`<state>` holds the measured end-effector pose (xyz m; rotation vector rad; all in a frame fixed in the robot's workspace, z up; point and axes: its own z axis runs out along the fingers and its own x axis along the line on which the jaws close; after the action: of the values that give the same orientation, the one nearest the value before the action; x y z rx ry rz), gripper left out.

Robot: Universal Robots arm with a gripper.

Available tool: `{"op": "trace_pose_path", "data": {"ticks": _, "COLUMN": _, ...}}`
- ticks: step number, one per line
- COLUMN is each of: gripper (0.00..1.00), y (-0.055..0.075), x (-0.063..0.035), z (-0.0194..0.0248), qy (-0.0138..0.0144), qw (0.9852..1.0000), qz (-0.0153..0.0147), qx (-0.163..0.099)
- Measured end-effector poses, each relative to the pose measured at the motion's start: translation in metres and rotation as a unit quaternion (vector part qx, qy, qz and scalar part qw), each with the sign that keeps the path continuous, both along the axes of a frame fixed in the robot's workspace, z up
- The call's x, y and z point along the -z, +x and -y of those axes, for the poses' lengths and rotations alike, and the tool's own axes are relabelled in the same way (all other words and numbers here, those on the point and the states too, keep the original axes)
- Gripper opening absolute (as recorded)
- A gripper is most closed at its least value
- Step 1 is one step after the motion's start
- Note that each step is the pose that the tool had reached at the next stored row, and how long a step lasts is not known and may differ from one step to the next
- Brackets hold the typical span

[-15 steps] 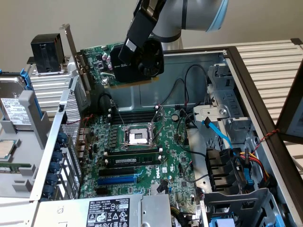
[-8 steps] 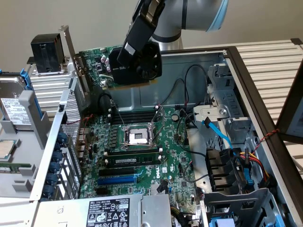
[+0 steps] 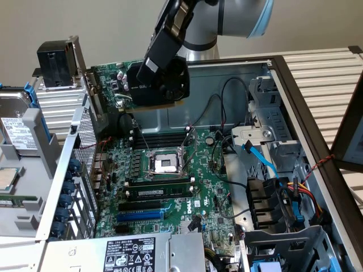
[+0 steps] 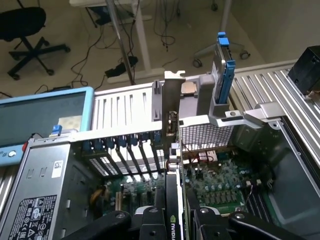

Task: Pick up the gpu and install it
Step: 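Insert the gpu into the slot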

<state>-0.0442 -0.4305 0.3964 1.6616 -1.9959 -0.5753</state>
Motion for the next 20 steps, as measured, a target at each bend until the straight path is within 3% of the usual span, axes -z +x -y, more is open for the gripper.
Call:
{"op": "trace_pose_path", "data": {"ticks": 4, "gripper": 0.27, "y": 0.000, "x": 0.0045, "z": 0.0008, "qy": 0.0040, "qw": 1.0000, "qz": -0.0058, "qx": -0.001}}
{"op": "trace_pose_path", "data": {"ticks": 12, "gripper": 0.27, "y": 0.001, "x": 0.0180, "z": 0.0054, "qy": 0.0066, "qw": 0.9999, "qz": -0.0108, "qx": -0.004}}
{"op": "trace_pose_path", "data": {"ticks": 16, "gripper": 0.27, "y": 0.002, "x": 0.0226, "z": 0.0104, "qy": 0.0095, "qw": 0.9998, "qz": -0.0177, "qx": -0.005}}
{"op": "trace_pose_path", "data": {"ticks": 20, "gripper": 0.27, "y": 0.002, "x": 0.0267, "z": 0.0143, "qy": 0.0141, "qw": 0.9996, "qz": -0.0238, "qx": -0.007}}
